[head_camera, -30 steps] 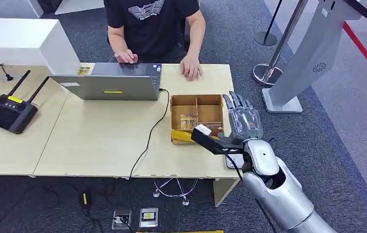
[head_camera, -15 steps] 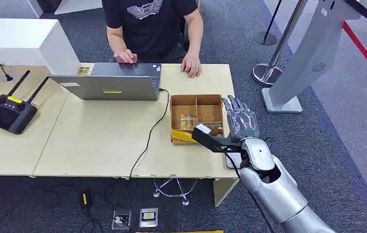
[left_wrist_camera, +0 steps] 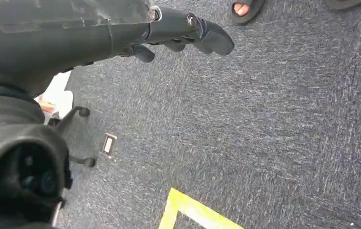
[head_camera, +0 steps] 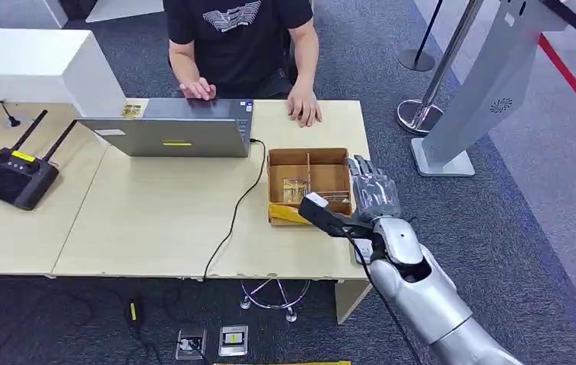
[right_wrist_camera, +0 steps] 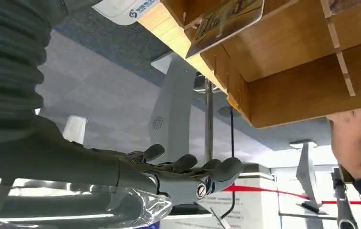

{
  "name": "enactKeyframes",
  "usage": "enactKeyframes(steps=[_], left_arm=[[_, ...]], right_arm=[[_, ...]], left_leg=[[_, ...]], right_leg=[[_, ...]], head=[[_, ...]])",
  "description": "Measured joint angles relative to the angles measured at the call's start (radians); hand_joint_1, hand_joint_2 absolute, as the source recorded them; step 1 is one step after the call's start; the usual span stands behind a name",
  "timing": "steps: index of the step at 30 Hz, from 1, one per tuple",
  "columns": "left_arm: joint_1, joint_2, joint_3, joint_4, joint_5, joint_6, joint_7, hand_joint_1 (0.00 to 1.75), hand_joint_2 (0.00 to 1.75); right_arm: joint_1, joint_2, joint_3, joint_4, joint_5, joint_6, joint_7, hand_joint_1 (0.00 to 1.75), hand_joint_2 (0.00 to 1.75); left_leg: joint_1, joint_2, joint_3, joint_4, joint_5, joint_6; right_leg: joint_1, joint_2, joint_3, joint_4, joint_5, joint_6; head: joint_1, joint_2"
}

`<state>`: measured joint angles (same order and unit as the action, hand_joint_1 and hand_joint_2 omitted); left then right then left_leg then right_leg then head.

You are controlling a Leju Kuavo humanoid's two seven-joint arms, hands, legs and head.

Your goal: Pass the card to the sensor for recognition and then transmit it.

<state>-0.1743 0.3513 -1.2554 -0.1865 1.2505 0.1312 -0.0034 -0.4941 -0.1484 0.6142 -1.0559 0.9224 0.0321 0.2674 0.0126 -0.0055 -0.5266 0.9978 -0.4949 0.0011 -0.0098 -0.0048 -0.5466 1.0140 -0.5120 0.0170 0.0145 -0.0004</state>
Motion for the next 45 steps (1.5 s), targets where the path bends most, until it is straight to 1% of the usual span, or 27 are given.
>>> enactKeyframes(steps=[11,19,25,39,45], left_arm=[[0.0,-0.001,-0.008,0.0,-0.005,-0.005,-0.003,0.0,0.0],[0.0,-0.001,-0.017,0.0,-0.011,-0.006,-0.006,0.0,0.0],[0.0,-0.001,-0.018,0.0,-0.011,-0.007,-0.006,0.0,0.0],[0.0,-0.001,-0.018,0.0,-0.012,-0.014,-0.006,0.0,0.0],[0.0,-0.002,-0.018,0.0,-0.012,-0.014,-0.007,0.0,0.0]], right_arm=[[-0.01,0.027,0.003,0.069,-0.008,-0.05,-0.019,0.0,1.75],[-0.012,0.036,0.006,0.1,-0.001,-0.056,-0.021,0.0,1.75],[-0.012,0.053,0.008,0.124,0.014,-0.076,-0.033,0.0,1.75],[-0.014,0.087,0.011,0.153,0.023,-0.076,-0.037,0.0,1.75],[-0.016,0.093,0.012,0.165,0.02,-0.084,-0.042,0.0,1.75]], left_leg=[[0.0,0.0,0.0,0.0,0.0,0.0],[0.0,0.0,0.0,0.0,0.0,0.0],[0.0,0.0,0.0,0.0,0.0,0.0],[0.0,0.0,0.0,0.0,0.0,0.0],[0.0,0.0,0.0,0.0,0.0,0.0]], right_leg=[[0.0,0.0,0.0,0.0,0.0,0.0],[0.0,0.0,0.0,0.0,0.0,0.0],[0.0,0.0,0.0,0.0,0.0,0.0],[0.0,0.0,0.0,0.0,0.0,0.0],[0.0,0.0,0.0,0.0,0.0,0.0]], head=[[0.0,0.0],[0.0,0.0],[0.0,0.0],[0.0,0.0],[0.0,0.0]])
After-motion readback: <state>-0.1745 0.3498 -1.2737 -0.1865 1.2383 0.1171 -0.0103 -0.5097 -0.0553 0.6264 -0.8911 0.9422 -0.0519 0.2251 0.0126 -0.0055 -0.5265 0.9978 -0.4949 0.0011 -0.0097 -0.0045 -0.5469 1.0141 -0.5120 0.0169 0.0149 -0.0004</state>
